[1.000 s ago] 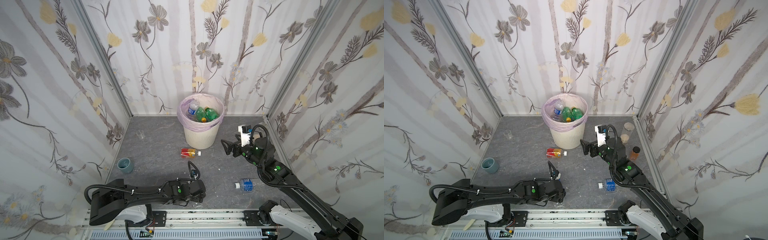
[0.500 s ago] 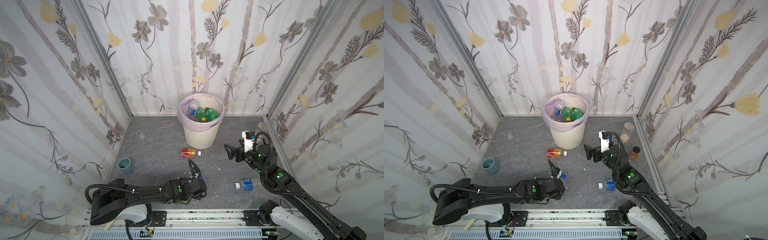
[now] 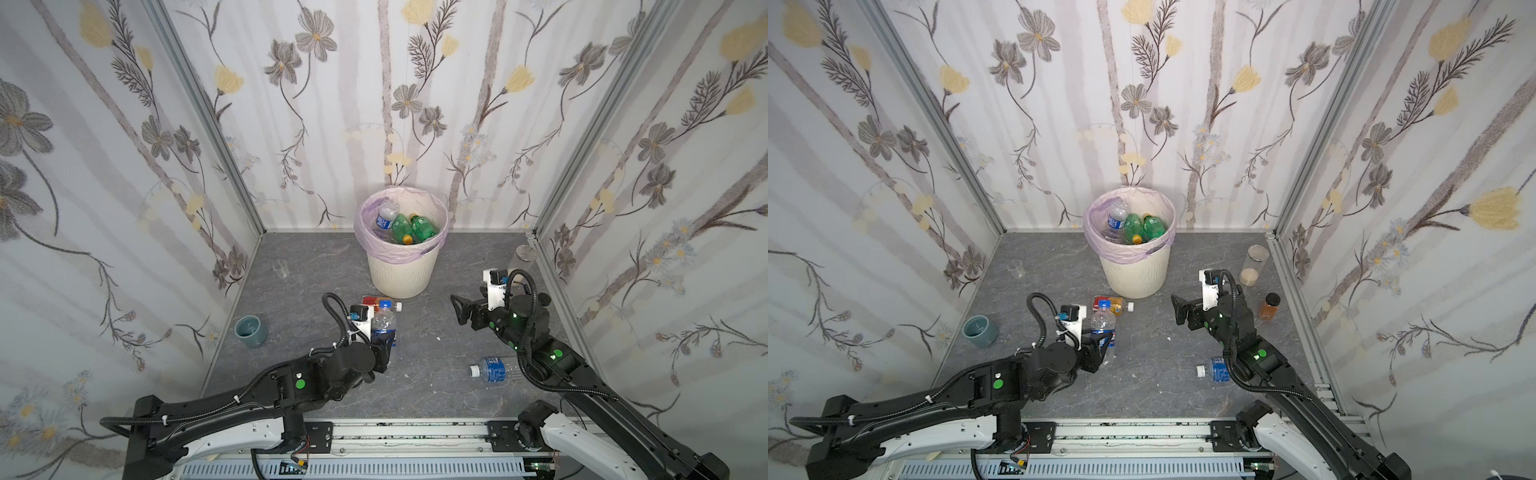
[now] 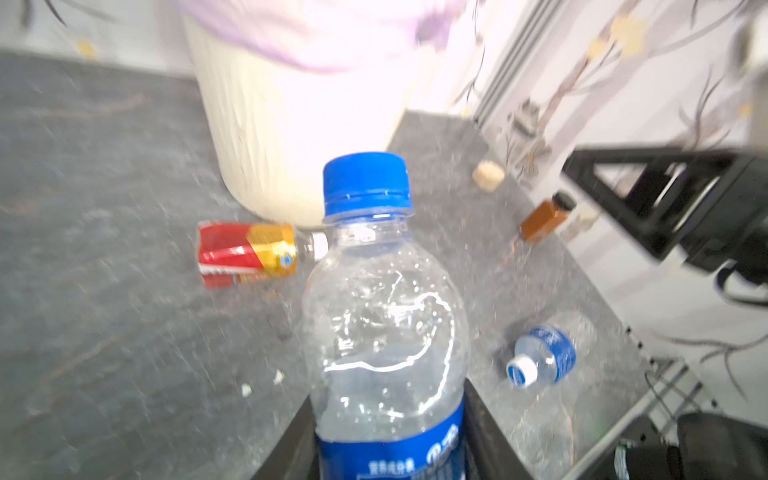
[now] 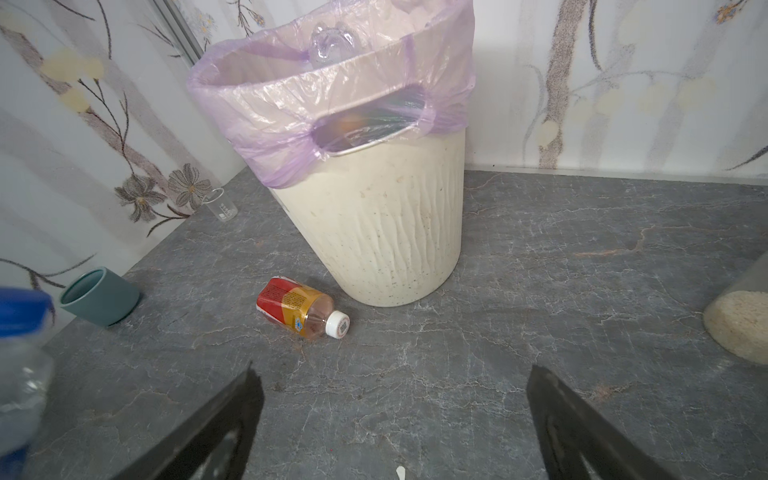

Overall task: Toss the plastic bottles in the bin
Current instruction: 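Carry the blue-labelled bottle over the bin and open the left gripper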

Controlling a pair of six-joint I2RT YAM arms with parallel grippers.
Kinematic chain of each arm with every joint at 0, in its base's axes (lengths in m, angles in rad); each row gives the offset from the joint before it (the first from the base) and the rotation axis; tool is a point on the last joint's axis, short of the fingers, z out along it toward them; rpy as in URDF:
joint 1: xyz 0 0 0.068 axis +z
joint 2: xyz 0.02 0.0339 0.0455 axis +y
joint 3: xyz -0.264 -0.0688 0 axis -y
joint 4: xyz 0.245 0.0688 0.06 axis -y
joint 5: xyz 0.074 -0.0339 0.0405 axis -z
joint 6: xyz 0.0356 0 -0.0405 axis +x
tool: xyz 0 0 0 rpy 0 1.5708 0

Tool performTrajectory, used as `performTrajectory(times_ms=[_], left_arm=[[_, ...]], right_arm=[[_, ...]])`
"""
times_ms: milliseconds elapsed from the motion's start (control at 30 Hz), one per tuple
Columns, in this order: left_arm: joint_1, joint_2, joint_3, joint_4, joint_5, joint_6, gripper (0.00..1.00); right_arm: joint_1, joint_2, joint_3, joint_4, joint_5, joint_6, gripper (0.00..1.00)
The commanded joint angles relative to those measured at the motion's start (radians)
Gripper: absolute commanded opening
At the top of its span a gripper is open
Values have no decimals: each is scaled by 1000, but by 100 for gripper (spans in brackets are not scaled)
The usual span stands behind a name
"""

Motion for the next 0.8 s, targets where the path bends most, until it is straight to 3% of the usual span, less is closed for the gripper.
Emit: performTrajectory(times_ms=[0,167,367,467,533,633,700,767], left_arm=[[6,-78,55,20,-268,148,41],[6,-135,168,57,-358,350,40],[64,-67,273,264,-280,610,43],[223,42,359,354,-94,602,44],[395,161,456,389,144,499,45],[556,421,669,435,410,423,48],[629,647,874,397,557,413,61],[688,871,1151,223,719,372,86]], right_arm=[[2,16,-5,15,3,21,98],[3,23,-30,20,-6,37,97],[7,43,-30,37,-22,60,96],[11,58,-21,47,-32,67,95],[14,74,-3,48,-40,74,94],[27,86,34,4,-30,79,93],[30,79,38,-14,-17,81,93],[32,66,38,-43,-10,87,93]])
